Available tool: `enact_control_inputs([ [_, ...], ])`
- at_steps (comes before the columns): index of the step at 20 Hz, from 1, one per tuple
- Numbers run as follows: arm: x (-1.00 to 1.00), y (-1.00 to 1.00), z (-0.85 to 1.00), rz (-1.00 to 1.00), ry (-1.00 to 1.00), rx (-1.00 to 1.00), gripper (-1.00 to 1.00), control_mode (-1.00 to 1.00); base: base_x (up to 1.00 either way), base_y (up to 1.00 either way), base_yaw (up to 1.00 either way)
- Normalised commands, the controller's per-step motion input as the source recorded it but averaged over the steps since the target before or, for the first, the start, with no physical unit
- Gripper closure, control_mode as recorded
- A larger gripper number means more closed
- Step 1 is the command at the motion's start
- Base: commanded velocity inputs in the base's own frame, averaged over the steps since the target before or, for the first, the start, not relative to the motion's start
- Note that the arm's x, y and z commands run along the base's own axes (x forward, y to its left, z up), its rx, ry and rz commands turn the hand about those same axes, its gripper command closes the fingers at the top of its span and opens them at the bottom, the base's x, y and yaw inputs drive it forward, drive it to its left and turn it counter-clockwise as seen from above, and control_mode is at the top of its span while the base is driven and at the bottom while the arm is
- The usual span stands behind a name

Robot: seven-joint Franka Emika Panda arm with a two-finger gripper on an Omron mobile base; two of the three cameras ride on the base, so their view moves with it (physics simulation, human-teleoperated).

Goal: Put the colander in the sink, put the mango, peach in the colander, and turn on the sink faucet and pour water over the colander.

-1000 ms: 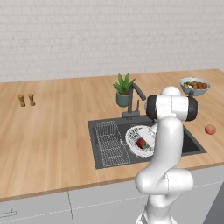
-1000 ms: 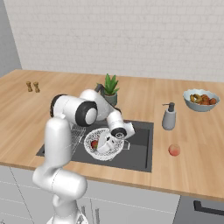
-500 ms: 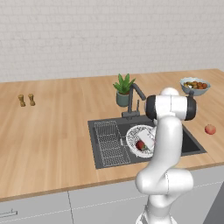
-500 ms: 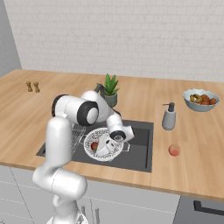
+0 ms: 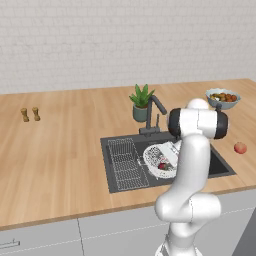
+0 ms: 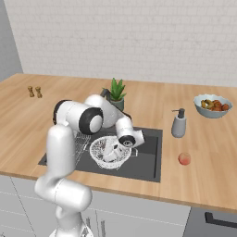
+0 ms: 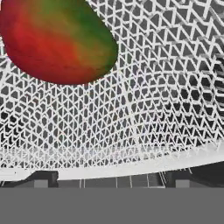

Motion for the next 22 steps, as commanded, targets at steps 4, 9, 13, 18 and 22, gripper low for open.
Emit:
enact_control_inputs([
  [4,-0.10,-0.20,0.80,0.00,-0.16,0.09,-1.00,-1.00,0.00,0.00,0.00],
  [9,-0.14,-0.47,0.85,0.00,-0.15,0.11,-1.00,-1.00,0.00,0.00,0.00],
  [13,-0.33,-0.67,0.77,0.00,-0.04,0.07,-1.00,-1.00,0.00,0.00,0.00],
  [18,-0.52,-0.84,0.42,-0.04,0.06,0.00,-1.00,-1.00,0.00,0.00,0.00],
  [22,-0.52,-0.67,0.28,-0.02,0.04,0.00,-1.00,-1.00,0.00,0.00,0.00],
])
